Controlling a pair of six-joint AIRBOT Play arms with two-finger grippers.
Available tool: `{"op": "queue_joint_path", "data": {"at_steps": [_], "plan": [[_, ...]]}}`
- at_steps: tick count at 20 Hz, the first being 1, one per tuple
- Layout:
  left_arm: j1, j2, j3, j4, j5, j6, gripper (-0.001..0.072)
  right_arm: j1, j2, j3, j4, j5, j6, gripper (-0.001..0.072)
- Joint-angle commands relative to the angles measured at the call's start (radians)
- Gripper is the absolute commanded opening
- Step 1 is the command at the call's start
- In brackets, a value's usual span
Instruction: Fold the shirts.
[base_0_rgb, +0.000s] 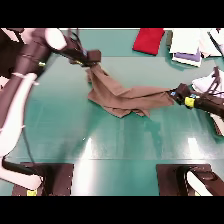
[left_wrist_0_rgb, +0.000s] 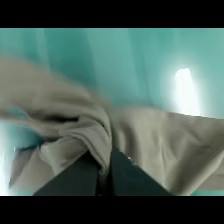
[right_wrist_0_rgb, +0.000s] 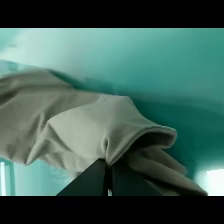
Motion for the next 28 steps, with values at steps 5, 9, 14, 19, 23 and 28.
{"op": "queue_joint_path", "data": {"at_steps": [5, 9, 14, 19, 23, 28], "plan": [[0.107, -0.084, 0.022, -0.083, -0.061, 0.014, 0.0605, -0.098, -0.166, 0.100, -0.012, -0.021, -0.042, 0.0020], [0.110, -0.002, -0.015, -0.180, -0.302, 0.087, 0.0609, -0.157, -0.164, 0.114, -0.005, -0.003, -0.057, 0.0021], [-0.087, 0.057, -0.283, -0.563, -0.156, 0.172, 0.0607, -0.134, -0.164, 0.114, 0.003, 0.014, -0.072, 0.0020], [-0.258, 0.056, -0.595, -0.836, 0.285, 0.157, 0.0371, -0.105, -0.158, 0.114, 0.048, 0.019, -0.079, 0.0020], [-0.328, 0.056, -0.728, -0.848, 0.390, 0.090, 0.0571, -0.134, -0.112, 0.114, 0.048, 0.012, -0.080, 0.0020], [-0.392, 0.054, -0.756, -0.851, 0.671, 0.085, 0.0609, -0.214, -0.091, 0.114, 0.050, 0.066, -0.091, 0.0021]]}}
